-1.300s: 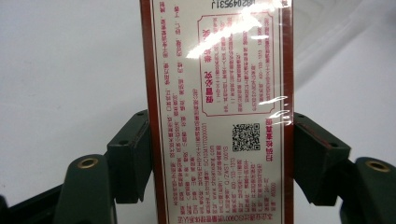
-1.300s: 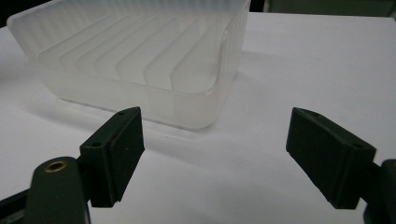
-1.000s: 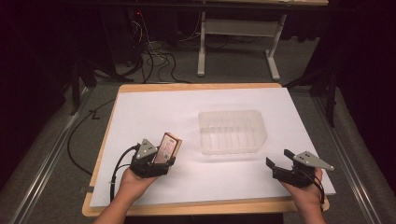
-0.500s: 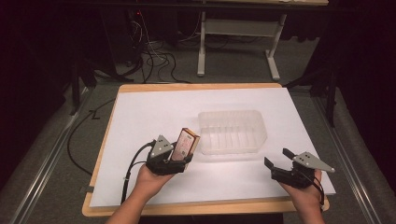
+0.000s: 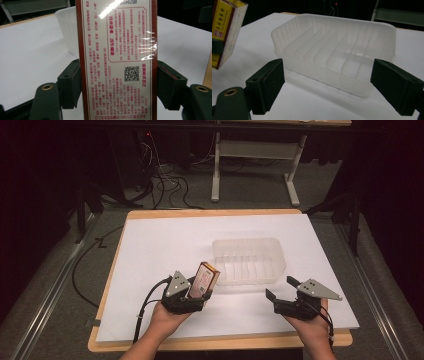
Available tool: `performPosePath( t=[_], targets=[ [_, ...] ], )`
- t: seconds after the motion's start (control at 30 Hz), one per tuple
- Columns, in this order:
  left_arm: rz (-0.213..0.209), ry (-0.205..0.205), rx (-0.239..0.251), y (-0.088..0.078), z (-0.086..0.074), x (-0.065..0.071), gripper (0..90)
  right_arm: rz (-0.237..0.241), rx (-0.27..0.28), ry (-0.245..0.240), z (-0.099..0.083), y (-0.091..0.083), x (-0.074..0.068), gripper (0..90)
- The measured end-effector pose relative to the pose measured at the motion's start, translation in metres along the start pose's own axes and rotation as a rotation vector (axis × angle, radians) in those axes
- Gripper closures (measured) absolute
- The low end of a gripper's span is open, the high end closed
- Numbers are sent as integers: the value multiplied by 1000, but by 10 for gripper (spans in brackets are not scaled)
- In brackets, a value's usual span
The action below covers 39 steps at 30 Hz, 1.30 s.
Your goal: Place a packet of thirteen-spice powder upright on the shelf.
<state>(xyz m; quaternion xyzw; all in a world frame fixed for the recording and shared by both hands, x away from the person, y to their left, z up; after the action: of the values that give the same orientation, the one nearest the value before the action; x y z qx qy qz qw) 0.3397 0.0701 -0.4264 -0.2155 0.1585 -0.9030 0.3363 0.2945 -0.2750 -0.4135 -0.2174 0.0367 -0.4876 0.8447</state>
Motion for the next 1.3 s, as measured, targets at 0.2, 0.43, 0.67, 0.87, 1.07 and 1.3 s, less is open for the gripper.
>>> performPosePath(
  t=[0.2, 0.43, 0.67, 0.87, 1.07, 1.3],
  targets=[
    [-6, -7, 18, 0, 1, 5, 319, 26, -5, 5, 16, 12, -5, 118],
    [5, 11, 20, 2, -1, 8, 319, 36, 20, 15, 36, 24, -8, 120],
    [15, 17, 22, 4, -2, 11, 319, 55, 59, 49, 34, 30, -11, 129],
    [10, 37, 19, 10, -6, 22, 319, 75, 42, 40, 27, 24, -15, 128],
    [10, 51, 13, 18, -9, 30, 319, 108, 67, 39, 31, 18, -22, 135],
    [5, 68, -4, 26, -14, 40, 319, 163, 89, 58, 35, 18, -33, 139]
  ],
)
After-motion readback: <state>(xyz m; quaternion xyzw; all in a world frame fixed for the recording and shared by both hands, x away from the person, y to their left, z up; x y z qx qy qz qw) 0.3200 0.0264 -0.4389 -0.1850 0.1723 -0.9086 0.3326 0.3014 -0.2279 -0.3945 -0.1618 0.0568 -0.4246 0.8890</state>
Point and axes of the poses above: each handheld gripper's, and its own axes: y roughly forward along the jaws, z roughly out of its top, x roughly to its right, the point moved 1 cm from there along y, roughly forward along the jaws, and after that the axes turned 13 degrees about -y, right-handed, at the moved point
